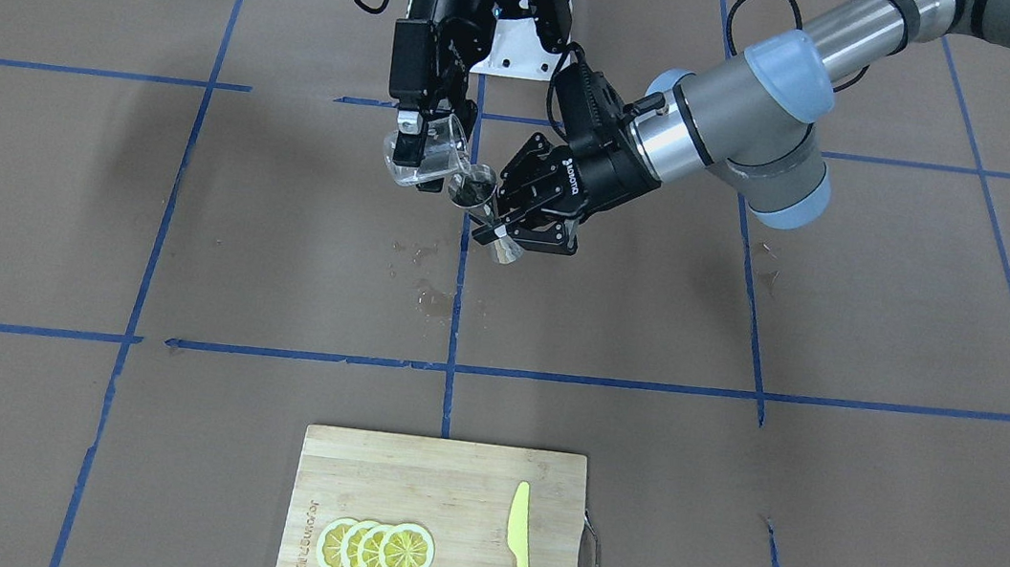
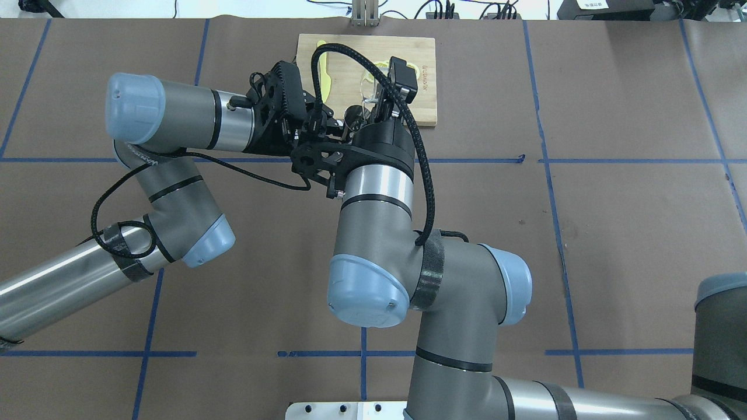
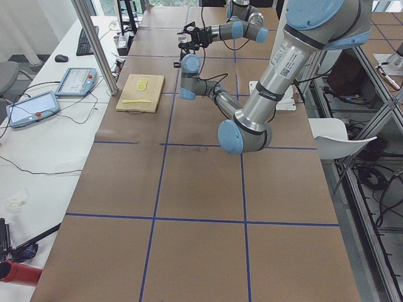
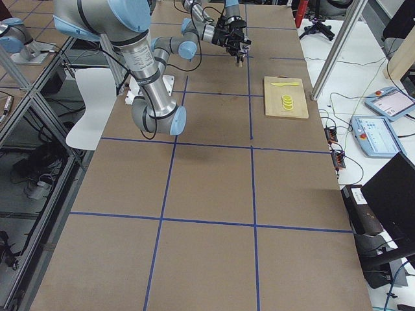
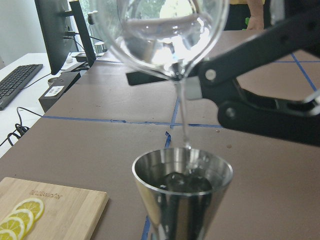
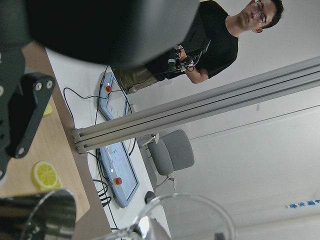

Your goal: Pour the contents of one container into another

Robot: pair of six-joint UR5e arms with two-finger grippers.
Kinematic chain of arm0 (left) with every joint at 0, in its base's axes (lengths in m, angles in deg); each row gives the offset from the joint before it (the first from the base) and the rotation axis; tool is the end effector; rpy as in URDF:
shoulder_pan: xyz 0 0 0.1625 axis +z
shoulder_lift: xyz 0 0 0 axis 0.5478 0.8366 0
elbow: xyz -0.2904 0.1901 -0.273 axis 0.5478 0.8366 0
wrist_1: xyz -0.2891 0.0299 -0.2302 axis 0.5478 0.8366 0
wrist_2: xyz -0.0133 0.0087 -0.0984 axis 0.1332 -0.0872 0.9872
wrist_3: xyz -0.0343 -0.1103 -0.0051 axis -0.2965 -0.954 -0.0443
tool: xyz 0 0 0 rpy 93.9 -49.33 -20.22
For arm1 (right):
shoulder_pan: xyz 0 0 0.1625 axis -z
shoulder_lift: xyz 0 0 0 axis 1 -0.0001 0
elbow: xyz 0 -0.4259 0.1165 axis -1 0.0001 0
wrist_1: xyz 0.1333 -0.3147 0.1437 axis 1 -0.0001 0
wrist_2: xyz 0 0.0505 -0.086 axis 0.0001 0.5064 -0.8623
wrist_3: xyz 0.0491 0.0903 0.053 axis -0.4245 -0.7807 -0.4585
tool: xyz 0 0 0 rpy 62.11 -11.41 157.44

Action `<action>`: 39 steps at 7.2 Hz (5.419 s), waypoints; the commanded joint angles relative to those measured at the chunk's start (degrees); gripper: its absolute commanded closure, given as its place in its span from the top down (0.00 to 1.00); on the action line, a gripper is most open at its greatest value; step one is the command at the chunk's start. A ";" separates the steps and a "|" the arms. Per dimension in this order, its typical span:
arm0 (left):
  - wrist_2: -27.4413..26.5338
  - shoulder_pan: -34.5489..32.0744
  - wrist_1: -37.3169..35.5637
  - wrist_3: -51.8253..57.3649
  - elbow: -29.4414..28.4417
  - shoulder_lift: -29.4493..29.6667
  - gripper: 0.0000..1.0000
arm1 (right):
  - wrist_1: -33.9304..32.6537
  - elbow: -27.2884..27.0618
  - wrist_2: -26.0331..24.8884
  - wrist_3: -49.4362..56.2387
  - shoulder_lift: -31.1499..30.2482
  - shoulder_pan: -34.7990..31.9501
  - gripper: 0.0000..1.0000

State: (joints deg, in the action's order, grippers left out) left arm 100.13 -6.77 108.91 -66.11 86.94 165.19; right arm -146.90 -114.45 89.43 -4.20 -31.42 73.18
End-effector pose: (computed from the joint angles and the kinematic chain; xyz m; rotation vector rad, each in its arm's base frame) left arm 0.4440 -0.4797 0.2236 1.3978 1.1731 0.9280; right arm -0.4849 -0.3957 0.1323 1.3257 0.2804 -0.4712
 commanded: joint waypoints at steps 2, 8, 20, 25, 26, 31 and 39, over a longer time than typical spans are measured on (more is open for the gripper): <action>0.00 0.00 0.09 0.00 0.00 0.00 0.00 | 3.04 -2.01 0.41 -2.81 0.14 0.02 0.00; 0.00 0.00 0.09 0.09 0.00 -0.09 0.00 | 7.28 -14.03 14.62 -33.60 -5.90 -1.29 0.00; 0.00 0.00 0.09 0.09 0.00 -0.18 0.00 | 56.83 2.86 13.37 -63.73 -45.39 -0.97 0.00; 0.00 0.00 0.09 0.09 0.00 -0.53 0.00 | 67.74 16.24 7.54 -63.82 -45.39 3.28 0.00; 0.00 0.00 0.09 0.09 0.00 -0.53 0.00 | 67.75 17.82 6.32 -63.82 -45.39 3.36 0.00; 0.00 0.00 0.09 0.09 0.00 -0.53 0.00 | 67.84 18.45 4.11 -65.57 -44.68 5.56 0.04; 0.00 0.00 0.09 0.18 0.00 -0.53 0.00 | 67.84 19.16 3.67 -65.67 -44.60 6.18 0.38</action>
State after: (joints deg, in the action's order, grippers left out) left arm 100.13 -6.78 109.00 -65.94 86.93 164.66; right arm -79.04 -95.34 93.10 -69.86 -76.02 79.35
